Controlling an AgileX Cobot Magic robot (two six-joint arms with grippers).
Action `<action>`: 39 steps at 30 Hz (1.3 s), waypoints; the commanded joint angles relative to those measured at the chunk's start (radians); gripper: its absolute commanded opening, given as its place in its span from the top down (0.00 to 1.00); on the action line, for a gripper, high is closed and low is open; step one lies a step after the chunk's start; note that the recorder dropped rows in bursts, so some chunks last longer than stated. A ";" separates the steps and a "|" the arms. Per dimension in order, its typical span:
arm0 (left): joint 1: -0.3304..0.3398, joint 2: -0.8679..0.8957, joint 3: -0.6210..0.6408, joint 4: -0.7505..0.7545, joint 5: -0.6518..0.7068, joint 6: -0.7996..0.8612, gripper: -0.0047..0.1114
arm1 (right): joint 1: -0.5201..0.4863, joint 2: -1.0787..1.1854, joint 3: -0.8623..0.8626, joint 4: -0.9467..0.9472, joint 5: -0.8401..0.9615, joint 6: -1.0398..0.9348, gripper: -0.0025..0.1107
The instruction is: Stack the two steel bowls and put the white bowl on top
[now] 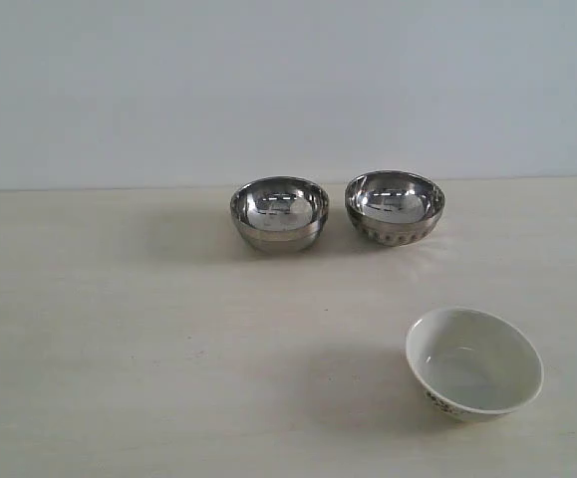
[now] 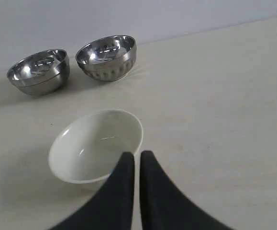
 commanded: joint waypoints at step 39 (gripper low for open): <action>0.000 -0.004 0.003 -0.007 -0.006 -0.010 0.93 | -0.004 -0.005 0.000 0.415 -0.018 0.364 0.98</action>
